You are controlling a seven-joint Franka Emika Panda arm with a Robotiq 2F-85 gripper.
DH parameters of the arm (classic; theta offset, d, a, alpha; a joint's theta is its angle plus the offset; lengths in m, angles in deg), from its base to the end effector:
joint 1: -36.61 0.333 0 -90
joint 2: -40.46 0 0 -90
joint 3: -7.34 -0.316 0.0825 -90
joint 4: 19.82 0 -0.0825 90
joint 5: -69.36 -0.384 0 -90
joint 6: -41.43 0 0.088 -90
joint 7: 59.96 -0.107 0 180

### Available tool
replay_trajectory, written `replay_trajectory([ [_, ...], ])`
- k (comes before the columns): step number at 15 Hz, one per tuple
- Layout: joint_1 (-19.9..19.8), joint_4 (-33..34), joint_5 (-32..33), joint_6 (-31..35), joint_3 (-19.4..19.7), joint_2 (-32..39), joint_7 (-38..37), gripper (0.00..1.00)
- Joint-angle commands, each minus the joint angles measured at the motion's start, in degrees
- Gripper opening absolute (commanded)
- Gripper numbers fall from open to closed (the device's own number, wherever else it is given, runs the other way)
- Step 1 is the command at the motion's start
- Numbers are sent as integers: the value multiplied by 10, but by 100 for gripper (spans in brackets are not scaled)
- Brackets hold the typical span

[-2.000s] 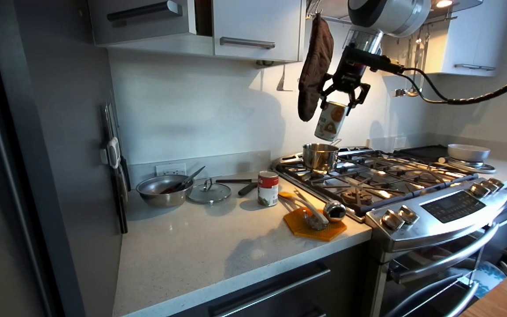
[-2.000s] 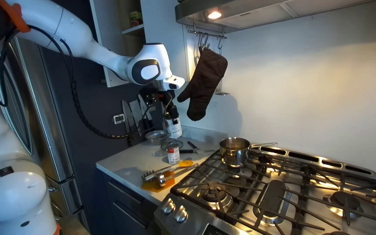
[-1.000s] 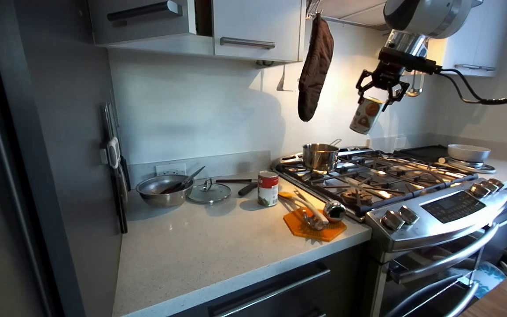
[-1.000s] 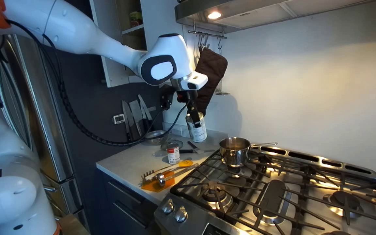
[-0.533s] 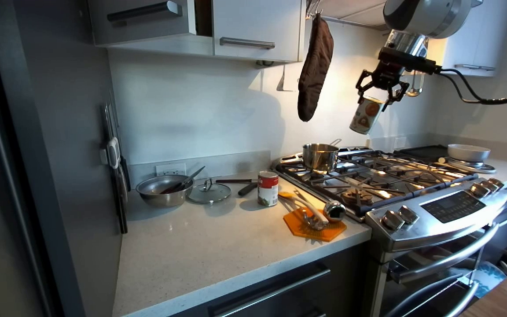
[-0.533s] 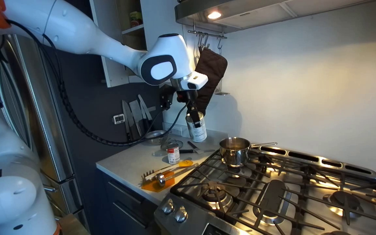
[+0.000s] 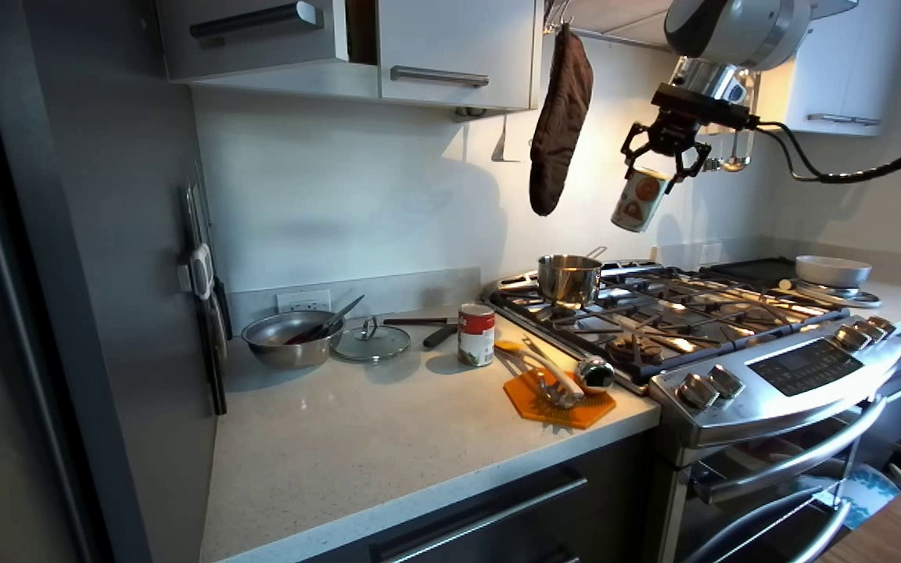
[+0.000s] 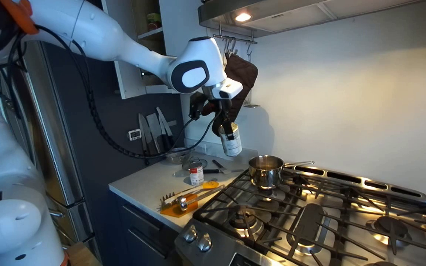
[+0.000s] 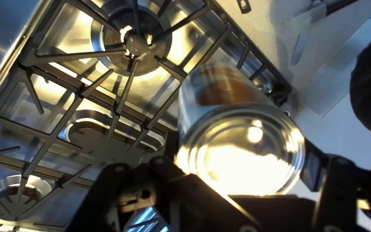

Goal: Pick up the can of food on the left and put it on the middle burner on the hob of the stove

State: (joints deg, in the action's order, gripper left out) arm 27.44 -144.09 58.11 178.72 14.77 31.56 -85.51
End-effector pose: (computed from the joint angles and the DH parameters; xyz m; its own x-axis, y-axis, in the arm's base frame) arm 0.5141 -0.1543 0.5010 0.6046 -0.7604 0.2371 -0.6859 -0.6484 -0.3303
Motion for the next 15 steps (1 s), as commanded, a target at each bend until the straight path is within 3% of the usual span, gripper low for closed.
replay_trajectory([
  [1, -10, 94, -9, -2, 6, 64, -60, 58],
  [9, -34, 224, 65, -26, 63, 183, -213, 58],
  [15, -68, 293, 47, -105, 101, 249, -192, 58],
])
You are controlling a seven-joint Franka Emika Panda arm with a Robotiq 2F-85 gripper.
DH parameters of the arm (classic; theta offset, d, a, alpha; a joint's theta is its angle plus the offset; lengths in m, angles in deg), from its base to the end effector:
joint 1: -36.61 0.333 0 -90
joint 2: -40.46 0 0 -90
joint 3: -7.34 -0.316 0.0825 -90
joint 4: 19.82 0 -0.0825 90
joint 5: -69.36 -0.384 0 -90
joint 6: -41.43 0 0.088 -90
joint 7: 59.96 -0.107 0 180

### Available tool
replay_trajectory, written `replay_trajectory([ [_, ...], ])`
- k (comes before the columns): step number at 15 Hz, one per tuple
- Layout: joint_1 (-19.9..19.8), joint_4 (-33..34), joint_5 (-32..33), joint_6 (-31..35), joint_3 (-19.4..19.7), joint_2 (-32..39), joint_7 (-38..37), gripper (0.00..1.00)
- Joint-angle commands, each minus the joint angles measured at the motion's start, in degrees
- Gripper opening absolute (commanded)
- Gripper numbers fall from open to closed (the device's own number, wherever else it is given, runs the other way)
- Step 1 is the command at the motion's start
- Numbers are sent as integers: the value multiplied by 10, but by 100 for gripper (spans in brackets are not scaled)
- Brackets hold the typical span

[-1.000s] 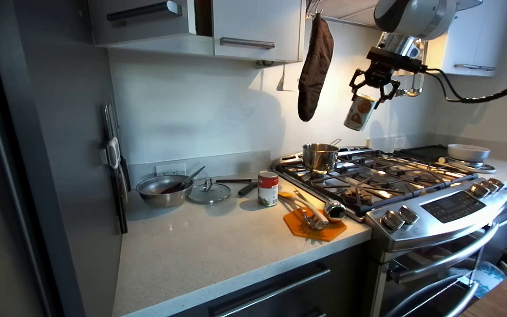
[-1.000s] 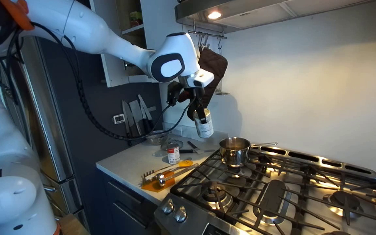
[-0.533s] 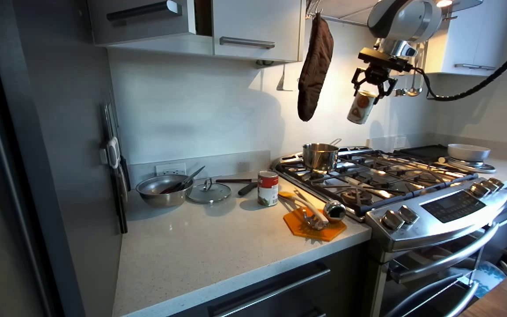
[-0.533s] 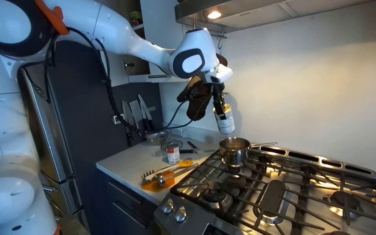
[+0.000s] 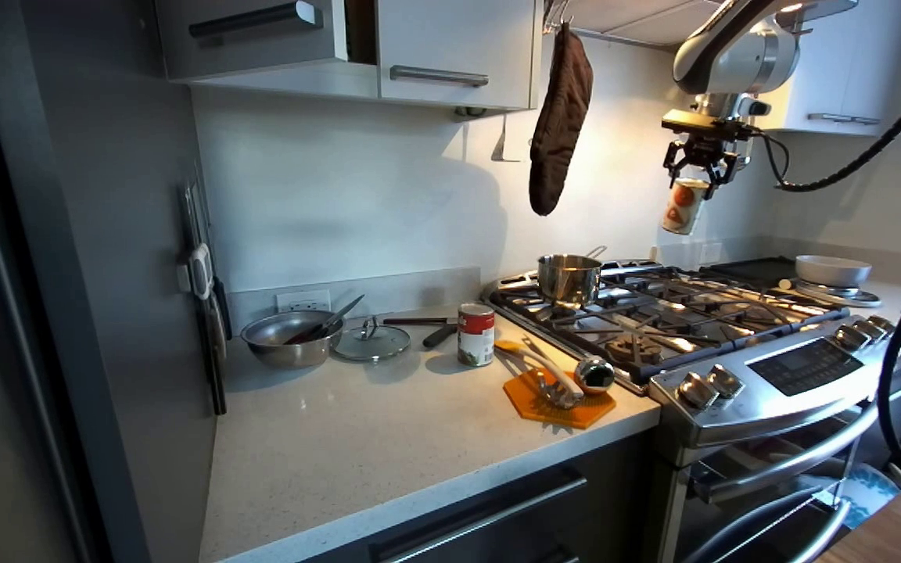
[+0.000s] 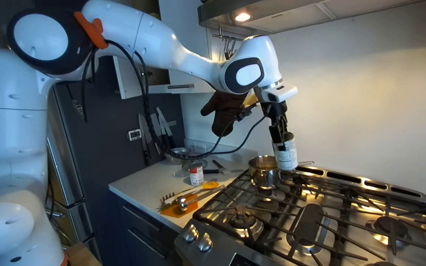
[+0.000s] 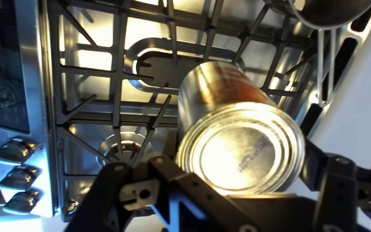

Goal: Pick up the can of food on the left and put it on the middle burner on the hob of the stove

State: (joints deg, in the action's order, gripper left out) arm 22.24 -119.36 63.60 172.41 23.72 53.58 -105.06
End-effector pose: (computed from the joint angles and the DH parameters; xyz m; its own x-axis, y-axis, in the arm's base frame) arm 0.5705 -0.3202 0.4818 0.1791 -0.9617 0.2076 -0.9409 -0.2291 -0.2496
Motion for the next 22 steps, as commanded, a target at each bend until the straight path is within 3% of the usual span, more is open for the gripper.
replay_trajectory([
  [1, -21, 52, -9, -51, 14, 37, 8, 58],
  [4, -37, 67, -19, -69, 19, 67, 22, 58],
  [5, -25, 39, -4, -50, 20, 46, 7, 58],
  [6, -27, 40, -4, -50, 21, 53, 8, 83],
  [12, -24, 40, -4, -50, 20, 56, 8, 83],
  [13, -24, 40, -4, -50, 20, 56, 8, 58],
  [22, -58, 38, -5, -62, 44, 97, 25, 58],
])
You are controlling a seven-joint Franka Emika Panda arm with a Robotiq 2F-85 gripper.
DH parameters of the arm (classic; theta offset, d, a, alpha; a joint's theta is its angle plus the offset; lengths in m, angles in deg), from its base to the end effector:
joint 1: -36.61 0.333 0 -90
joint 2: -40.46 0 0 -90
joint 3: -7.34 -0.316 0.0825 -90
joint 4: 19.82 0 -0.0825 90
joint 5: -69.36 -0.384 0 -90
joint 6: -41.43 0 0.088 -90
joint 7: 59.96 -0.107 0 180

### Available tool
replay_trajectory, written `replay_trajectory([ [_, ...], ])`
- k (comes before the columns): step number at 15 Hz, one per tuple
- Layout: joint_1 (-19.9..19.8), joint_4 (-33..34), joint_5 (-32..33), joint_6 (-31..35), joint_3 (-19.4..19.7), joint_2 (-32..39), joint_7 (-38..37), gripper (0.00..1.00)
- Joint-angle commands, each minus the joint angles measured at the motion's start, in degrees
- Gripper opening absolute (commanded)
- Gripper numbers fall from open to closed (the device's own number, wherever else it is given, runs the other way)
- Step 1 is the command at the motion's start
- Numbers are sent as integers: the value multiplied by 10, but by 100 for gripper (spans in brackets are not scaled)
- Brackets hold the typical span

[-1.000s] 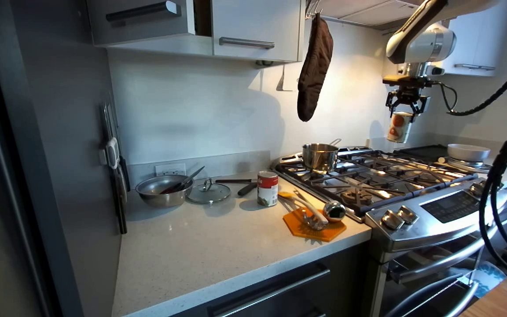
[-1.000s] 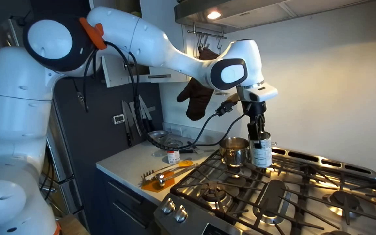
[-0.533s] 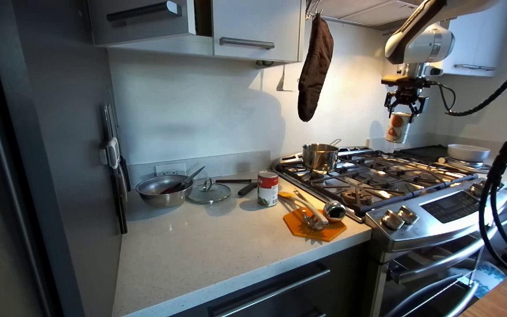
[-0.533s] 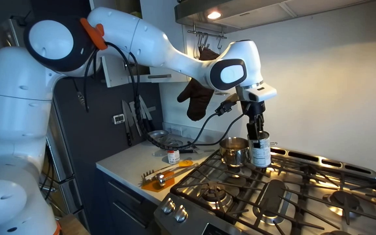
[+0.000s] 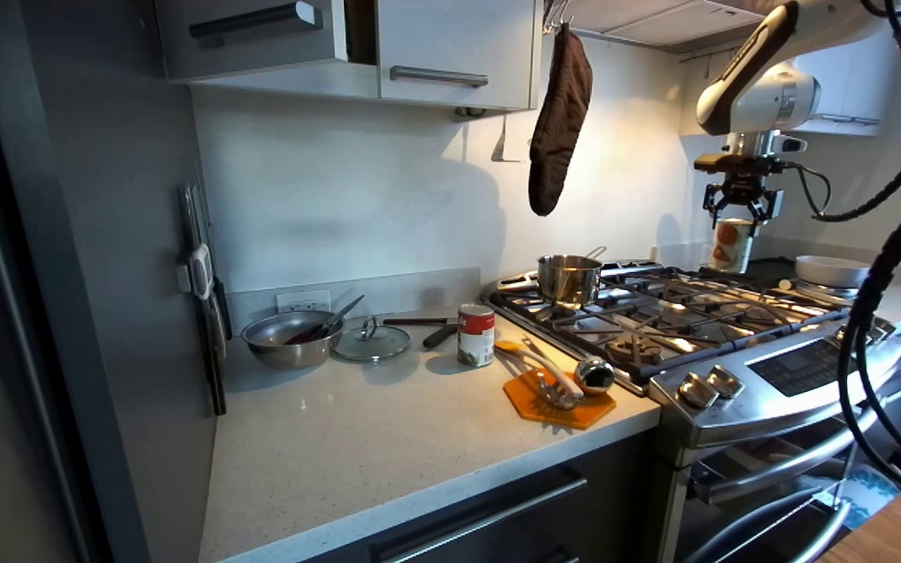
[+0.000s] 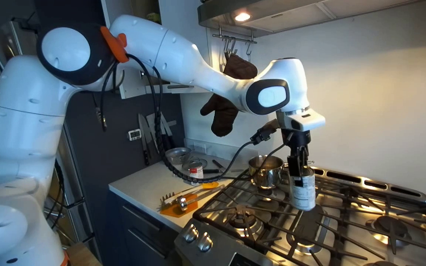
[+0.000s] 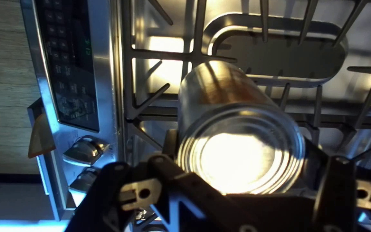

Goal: Pick up the can of food on the left and put it on the middle burner on the hob of the stove

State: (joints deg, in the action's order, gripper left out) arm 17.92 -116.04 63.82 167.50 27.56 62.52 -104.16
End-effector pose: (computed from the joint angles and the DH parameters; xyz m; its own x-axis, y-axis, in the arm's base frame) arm 0.5413 -0.3997 0.4052 0.0966 -0.9846 0.1457 -0.9908 -0.1092 -0.0804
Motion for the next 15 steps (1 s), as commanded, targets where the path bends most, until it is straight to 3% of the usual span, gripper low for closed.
replay_trajectory([
  [1, -17, -3, -4, -7, 8, 12, 17, 58],
  [15, -16, -60, -30, 36, -2, 24, 71, 58],
])
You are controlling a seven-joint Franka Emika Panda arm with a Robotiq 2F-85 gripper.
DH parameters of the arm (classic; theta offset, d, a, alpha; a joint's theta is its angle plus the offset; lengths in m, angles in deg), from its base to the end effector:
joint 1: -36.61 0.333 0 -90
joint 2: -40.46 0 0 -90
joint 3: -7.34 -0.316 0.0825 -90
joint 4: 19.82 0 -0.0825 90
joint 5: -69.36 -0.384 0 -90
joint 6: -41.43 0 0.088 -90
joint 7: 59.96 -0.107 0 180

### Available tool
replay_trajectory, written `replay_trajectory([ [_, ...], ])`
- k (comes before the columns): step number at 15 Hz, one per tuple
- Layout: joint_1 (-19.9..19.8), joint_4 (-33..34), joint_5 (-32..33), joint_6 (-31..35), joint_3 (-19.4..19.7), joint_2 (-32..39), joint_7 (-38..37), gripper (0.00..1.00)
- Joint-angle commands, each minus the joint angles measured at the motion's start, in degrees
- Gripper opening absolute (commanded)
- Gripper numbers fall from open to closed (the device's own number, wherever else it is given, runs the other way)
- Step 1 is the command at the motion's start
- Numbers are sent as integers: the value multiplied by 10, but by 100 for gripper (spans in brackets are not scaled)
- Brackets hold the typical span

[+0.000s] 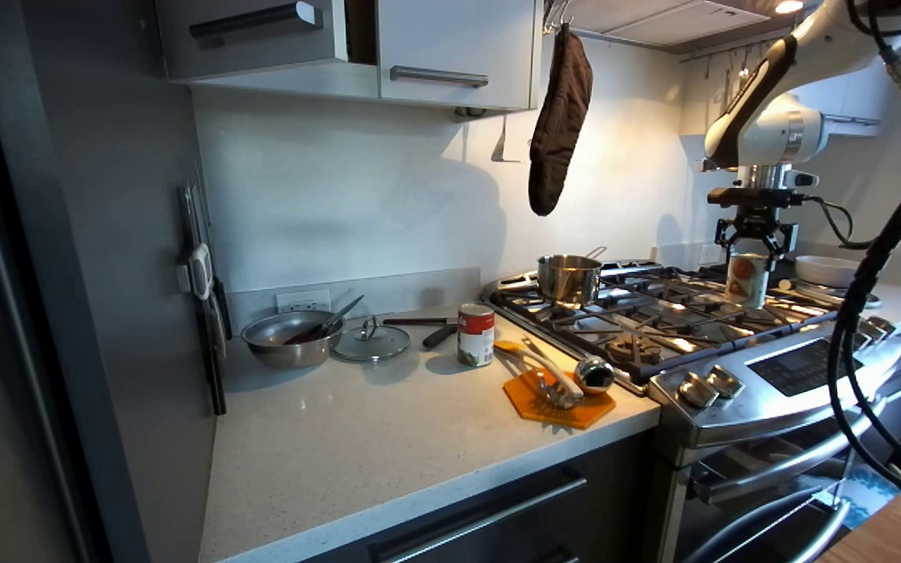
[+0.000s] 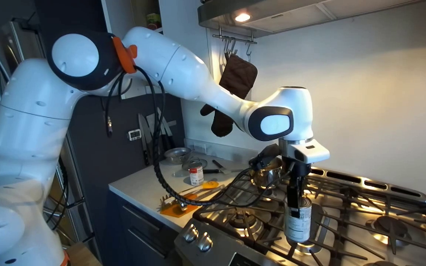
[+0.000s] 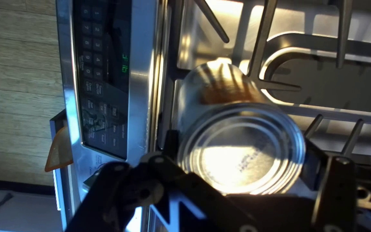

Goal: Pick up the can of food on the left and put it on the middle burner on the hob of the stove

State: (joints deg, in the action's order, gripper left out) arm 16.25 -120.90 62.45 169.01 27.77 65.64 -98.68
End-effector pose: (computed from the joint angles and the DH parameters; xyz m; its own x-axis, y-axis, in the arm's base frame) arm 0.5141 -0.4111 0.3341 0.1462 -0.9865 0.0735 -0.9892 -0.1463 0.0049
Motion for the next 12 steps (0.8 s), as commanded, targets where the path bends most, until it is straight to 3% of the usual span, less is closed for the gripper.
replay_trajectory([
  [1, 0, -12, -23, 26, -7, -7, 20, 58],
  [12, 6, -11, -32, 76, -14, 18, 17, 58],
])
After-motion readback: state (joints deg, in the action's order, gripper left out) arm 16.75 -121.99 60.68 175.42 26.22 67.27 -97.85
